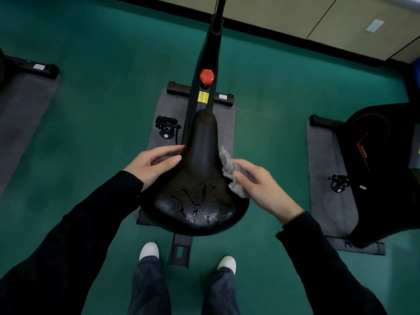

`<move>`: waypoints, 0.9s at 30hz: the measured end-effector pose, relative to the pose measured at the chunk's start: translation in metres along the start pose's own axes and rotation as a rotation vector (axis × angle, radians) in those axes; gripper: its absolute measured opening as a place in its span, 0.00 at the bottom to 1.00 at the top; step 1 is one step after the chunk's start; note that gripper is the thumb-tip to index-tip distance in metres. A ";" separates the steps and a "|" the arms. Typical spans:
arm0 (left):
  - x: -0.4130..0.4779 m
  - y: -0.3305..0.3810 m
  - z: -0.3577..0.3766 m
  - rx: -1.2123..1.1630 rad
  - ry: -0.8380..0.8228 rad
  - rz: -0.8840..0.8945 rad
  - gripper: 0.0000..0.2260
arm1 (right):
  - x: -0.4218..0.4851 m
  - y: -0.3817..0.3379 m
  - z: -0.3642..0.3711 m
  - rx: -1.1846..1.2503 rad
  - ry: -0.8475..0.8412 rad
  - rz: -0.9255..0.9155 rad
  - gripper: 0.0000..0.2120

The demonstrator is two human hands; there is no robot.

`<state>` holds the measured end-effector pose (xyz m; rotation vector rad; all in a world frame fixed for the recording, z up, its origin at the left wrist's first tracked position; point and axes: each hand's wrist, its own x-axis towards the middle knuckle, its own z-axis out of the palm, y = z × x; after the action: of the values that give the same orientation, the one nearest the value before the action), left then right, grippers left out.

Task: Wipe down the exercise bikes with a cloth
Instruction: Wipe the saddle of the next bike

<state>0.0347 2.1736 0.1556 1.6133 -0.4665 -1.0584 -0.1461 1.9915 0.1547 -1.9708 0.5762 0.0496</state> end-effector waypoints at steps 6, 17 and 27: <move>-0.039 -0.012 -0.012 0.134 0.039 0.098 0.18 | -0.009 0.020 0.006 0.407 0.047 0.131 0.10; -0.068 -0.046 -0.016 0.307 0.032 0.089 0.50 | -0.068 0.016 0.079 0.774 0.616 0.143 0.15; -0.067 -0.051 -0.014 0.344 0.066 0.116 0.50 | -0.070 -0.028 0.099 -0.402 0.558 -0.295 0.18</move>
<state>-0.0001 2.2488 0.1345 1.8908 -0.7196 -0.8678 -0.1750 2.1128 0.1522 -2.4568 0.6570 -0.6286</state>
